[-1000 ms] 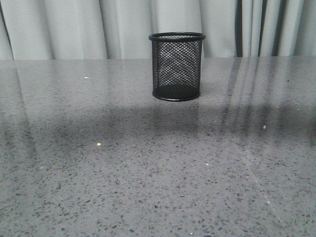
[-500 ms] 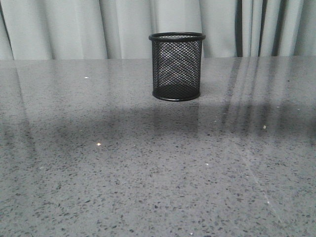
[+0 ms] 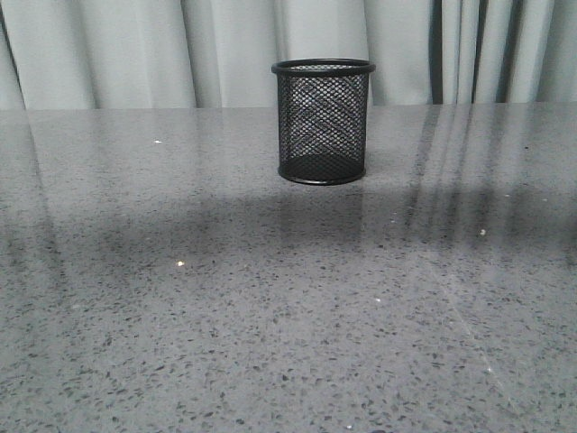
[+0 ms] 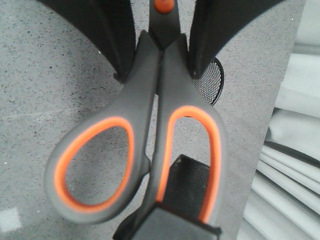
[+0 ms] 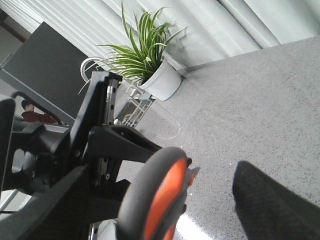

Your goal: Put scissors into bucket

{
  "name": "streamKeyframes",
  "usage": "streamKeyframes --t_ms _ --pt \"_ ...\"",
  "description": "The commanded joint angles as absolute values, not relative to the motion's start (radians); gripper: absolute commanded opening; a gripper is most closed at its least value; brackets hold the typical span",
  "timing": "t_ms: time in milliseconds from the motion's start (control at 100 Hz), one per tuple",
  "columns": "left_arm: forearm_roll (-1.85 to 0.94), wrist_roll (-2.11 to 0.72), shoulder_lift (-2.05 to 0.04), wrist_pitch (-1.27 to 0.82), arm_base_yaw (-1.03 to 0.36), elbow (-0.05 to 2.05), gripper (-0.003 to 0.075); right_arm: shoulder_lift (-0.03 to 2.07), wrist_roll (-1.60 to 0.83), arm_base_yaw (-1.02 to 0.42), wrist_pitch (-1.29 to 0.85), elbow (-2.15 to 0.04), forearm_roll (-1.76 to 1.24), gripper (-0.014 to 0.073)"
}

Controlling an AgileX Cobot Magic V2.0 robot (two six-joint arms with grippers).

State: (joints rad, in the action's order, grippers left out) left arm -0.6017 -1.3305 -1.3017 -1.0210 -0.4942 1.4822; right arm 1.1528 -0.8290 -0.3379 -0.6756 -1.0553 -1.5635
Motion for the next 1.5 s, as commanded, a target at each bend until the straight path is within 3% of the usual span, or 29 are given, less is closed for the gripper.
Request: streamKeyframes --t_ms 0,240,310,570,720,820,940,1010,1260,1380,1490 --pt "-0.656 -1.318 -1.271 -0.954 -0.503 1.516 0.0062 1.145 -0.846 -0.342 -0.677 -1.091 -1.623 0.0529" --pt "-0.656 -1.318 -1.271 -0.955 -0.503 1.516 0.0062 1.199 -0.846 -0.342 -0.711 -1.091 -1.625 0.0508" --pt "-0.656 -1.318 -1.271 -0.955 -0.503 1.516 0.0062 1.208 -0.846 -0.342 -0.711 -1.091 -1.627 0.0434" --pt "-0.655 -1.318 -1.271 -0.949 -0.503 1.516 0.0062 1.210 -0.846 -0.342 -0.715 -1.091 -1.632 0.0027" --pt "-0.652 -1.318 -1.271 -0.943 -0.503 1.516 0.0073 1.210 -0.846 -0.342 -0.722 -1.091 -1.630 -0.0073" --pt "-0.652 -1.318 -1.271 -0.934 -0.503 1.516 0.0188 1.210 -0.846 -0.342 -0.722 -1.091 -1.623 -0.0073" --pt "-0.652 -1.318 -1.271 -0.891 -0.503 1.516 0.0454 1.210 -0.846 -0.342 -0.718 -1.091 -1.602 -0.0073" --pt "-0.652 -1.318 -1.269 -0.881 -0.503 1.521 0.0505 1.210 -0.846 -0.342 -0.706 -1.091 -1.589 -0.0073" --pt "-0.632 -1.318 -1.183 -0.856 -0.491 1.523 0.0405 1.210 -0.874 -0.315 -0.678 -1.104 -1.431 -0.0073" --pt "-0.630 -1.307 -1.111 -0.856 -0.467 1.523 0.0297 1.210 -0.898 -0.266 -0.703 -1.145 -1.412 -0.0073" --pt "-0.628 -1.189 -1.049 -0.854 -0.447 1.523 0.0153 1.210 -0.907 -0.217 -0.744 -1.217 -1.341 -0.0073"
